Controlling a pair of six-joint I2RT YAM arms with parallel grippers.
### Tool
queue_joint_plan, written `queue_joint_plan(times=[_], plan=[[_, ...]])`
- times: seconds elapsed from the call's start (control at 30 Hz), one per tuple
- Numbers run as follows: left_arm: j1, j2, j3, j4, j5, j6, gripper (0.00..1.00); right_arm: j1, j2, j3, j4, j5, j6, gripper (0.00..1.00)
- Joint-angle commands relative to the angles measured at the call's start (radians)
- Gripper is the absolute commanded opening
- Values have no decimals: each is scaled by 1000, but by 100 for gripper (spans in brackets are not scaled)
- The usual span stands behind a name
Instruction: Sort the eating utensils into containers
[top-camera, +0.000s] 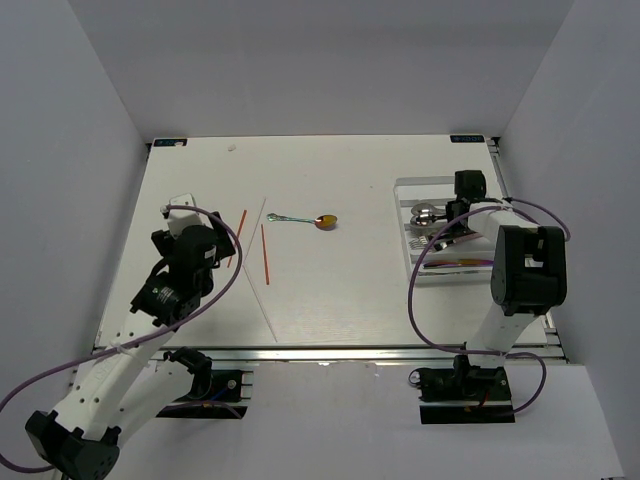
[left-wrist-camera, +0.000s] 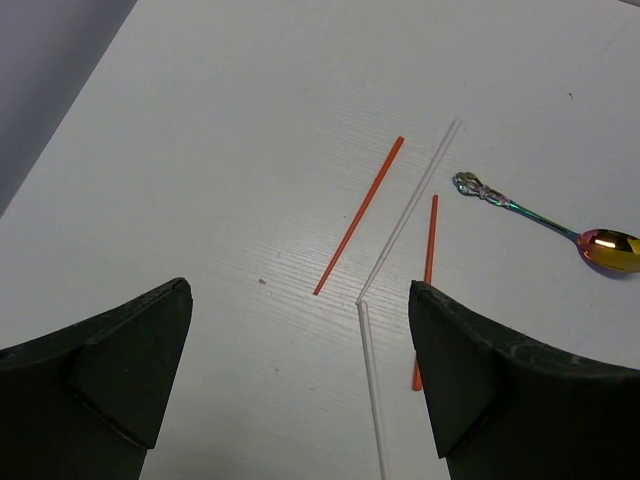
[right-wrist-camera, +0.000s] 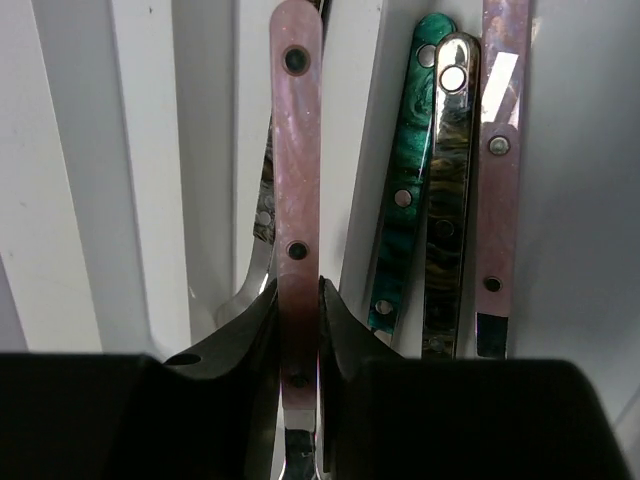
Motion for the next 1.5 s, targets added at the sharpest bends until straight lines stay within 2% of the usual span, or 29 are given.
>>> queue_joint_plan(times=[0.0,0.1,0.17,0.23,0.33,0.37,0.5,0.53,0.63,0.77,0.87,0.9,0.93,0.97,1.0,1.03,1.07,1.1,1.13,1.17,1.2,1.27,1.33,1.47], plan=[[5,-18,-6,5,14,3,98,2,-38,-8,83,75,181,0],[5,-29,-8,6,14,4,98,2,-44,-4,75,110,164,0],[5,-29,-6,8,17,4,98,1,-43,4,79,119,156,8],[5,-30,-6,5,18,4,98,1,-44,12,93,124,130,9],[5,-35,-6,5,15,4,98,1,-27,44,96,118,87,23],[3,-36,-6,3,14,4,98,2,-18,62,95,115,78,35],[5,-36,-8,3,14,4,98,1,-1,107,83,86,36,57],[5,-35,-8,3,14,4,98,1,-10,108,58,80,38,66],[5,-32,-6,3,12,4,98,2,-55,92,84,61,26,80],[5,-29,-6,5,9,4,98,27,-122,92,139,69,-46,89],[5,-27,-6,2,-2,3,98,69,-147,137,222,-24,-208,89],[5,-24,-4,0,-6,0,98,91,-142,157,281,-69,-375,89],[5,-24,-4,-1,-14,-2,98,149,-119,203,329,-124,-475,89],[5,-23,-3,-6,-32,-4,98,183,-101,232,422,-263,-584,89],[5,-21,-1,-9,-45,-11,98,220,-72,269,446,-348,-814,89],[5,-21,0,-14,-60,-17,98,288,10,394,435,-453,-927,89],[5,-23,3,-24,-95,-28,98,322,66,488,287,-629,-1036,89],[5,-21,5,-32,-115,-36,98,359,188,589,170,-684,-1239,89],[5,-21,6,-41,-133,-46,98,428,251,687,56,-712,-1331,89],[5,-23,9,-55,-146,-51,98,461,307,866,-54,-674,-1417,89],[5,-26,11,-58,-167,-60,98,488,357,930,-201,-659,-1482,89],[6,-33,11,-58,-167,-59,98,539,457,1034,-288,-690,-1612,89],[6,-38,8,-49,-144,-51,98,570,493,1035,-319,-730,-1703,86],[6,-29,6,-43,-126,-40,98,626,505,989,-304,-712,-1816,78]])
